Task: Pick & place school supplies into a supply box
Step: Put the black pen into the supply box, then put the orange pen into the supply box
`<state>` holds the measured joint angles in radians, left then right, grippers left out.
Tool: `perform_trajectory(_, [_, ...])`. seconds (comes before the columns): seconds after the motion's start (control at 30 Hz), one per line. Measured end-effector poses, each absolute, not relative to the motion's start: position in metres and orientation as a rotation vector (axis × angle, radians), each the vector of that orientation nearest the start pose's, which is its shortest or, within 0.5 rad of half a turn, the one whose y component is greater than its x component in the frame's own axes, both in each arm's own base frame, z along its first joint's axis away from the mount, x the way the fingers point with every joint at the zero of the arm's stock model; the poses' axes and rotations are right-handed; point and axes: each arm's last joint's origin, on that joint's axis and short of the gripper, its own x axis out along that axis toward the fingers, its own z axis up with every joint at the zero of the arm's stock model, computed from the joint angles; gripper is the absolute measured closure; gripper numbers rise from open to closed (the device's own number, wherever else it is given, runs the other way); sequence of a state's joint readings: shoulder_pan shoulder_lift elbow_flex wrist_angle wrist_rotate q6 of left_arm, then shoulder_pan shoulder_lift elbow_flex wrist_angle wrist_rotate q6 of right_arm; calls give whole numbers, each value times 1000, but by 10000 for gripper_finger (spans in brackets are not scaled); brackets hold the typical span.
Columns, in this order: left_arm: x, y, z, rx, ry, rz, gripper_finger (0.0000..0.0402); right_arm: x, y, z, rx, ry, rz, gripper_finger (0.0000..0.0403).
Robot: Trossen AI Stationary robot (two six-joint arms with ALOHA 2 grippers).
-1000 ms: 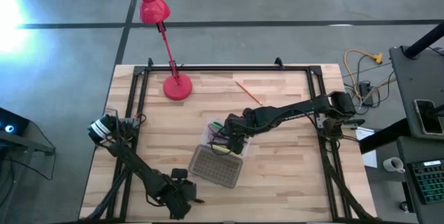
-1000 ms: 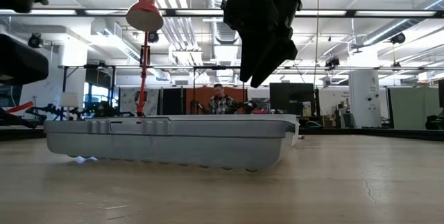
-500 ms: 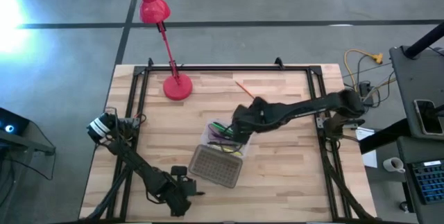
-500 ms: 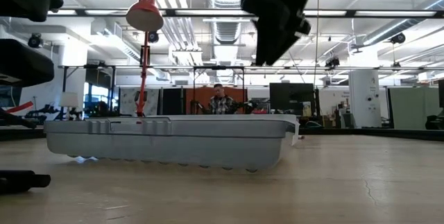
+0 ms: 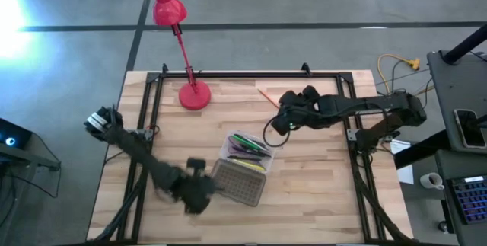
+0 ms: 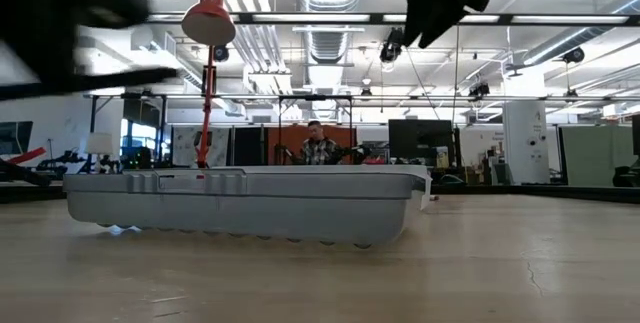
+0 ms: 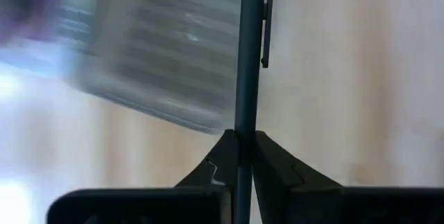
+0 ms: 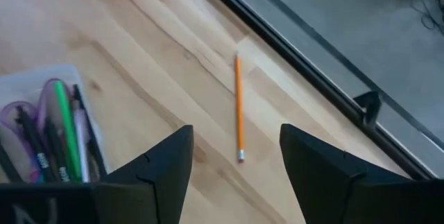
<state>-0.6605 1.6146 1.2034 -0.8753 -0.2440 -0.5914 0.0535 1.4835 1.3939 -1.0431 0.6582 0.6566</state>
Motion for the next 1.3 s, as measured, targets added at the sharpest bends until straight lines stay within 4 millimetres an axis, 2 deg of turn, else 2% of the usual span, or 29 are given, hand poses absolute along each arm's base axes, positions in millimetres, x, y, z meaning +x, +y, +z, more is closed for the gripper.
perform_trajectory(0.2, [290, -111, 234, 188, 1140, 17, 393, 272, -5, 313, 221, 844, -887, 195])
perform_trajectory(0.3, [313, -78, 239, 241, 1061, -4, 383, 269, -5, 307, 247, 853, -900, 195])
perform_trajectory(0.4, [326, -45, 233, 252, 1050, 25, 365, 269, -4, 304, 259, 871, -888, 195])
perform_trajectory(0.5, [336, -22, 234, 222, 994, 72, 337, 270, -4, 303, 264, 876, -884, 195])
perform_trajectory(0.57, [340, -13, 238, 177, 949, 52, 315, 270, -4, 303, 276, 883, -874, 195])
perform_trajectory(0.77, [335, -19, 239, 133, 992, -2, 270, 270, -16, 302, 319, 887, -902, 195])
perform_trajectory(0.93, [311, -48, 258, 3, 1028, 16, 264, 270, -54, 292, 488, 943, -901, 195])
perform_trajectory(1.13, [279, -92, 279, -111, 945, 33, 263, 277, -104, 256, 522, 1048, -896, 195])
perform_trajectory(1.3, [259, -112, 291, -172, 862, 130, 263, 293, -130, 216, 478, 1175, -895, 195])
